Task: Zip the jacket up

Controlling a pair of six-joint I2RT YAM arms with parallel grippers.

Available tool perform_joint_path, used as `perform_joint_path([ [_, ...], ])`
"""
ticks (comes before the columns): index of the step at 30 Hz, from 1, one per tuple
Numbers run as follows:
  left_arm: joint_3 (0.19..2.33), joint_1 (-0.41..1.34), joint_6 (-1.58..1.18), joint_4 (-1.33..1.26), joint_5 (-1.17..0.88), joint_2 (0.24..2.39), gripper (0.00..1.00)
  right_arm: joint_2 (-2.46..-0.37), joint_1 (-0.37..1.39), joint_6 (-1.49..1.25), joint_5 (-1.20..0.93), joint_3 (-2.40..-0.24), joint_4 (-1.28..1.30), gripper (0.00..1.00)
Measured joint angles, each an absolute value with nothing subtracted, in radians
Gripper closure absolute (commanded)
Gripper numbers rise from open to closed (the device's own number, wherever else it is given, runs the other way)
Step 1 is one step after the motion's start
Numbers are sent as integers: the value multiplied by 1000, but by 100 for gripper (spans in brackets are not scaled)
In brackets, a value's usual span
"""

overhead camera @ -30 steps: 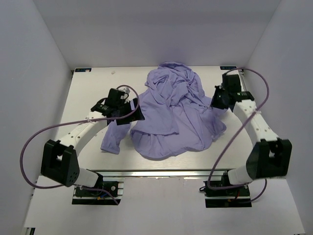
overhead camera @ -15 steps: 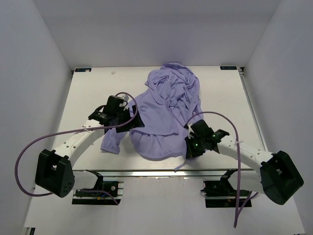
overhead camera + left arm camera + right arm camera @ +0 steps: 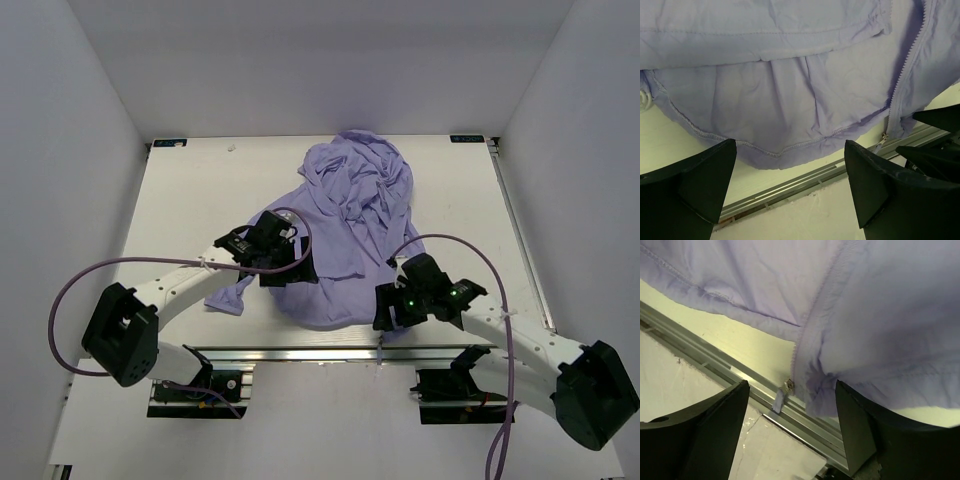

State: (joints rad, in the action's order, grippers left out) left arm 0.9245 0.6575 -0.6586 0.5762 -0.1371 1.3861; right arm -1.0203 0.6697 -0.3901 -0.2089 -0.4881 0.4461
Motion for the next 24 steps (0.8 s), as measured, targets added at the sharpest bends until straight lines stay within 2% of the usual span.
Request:
perform_joint_path([
  [10, 925, 671, -678, 567, -113, 1398, 2, -986, 724, -423, -28, -550, 575, 25],
  [15, 925, 671, -678, 568, -111, 1420, 2, -1028, 820, -465, 36, -550, 603, 31],
  [24, 927, 671, -677, 570, -104, 1431, 2, -1093, 851, -495, 84, -546, 577, 40],
])
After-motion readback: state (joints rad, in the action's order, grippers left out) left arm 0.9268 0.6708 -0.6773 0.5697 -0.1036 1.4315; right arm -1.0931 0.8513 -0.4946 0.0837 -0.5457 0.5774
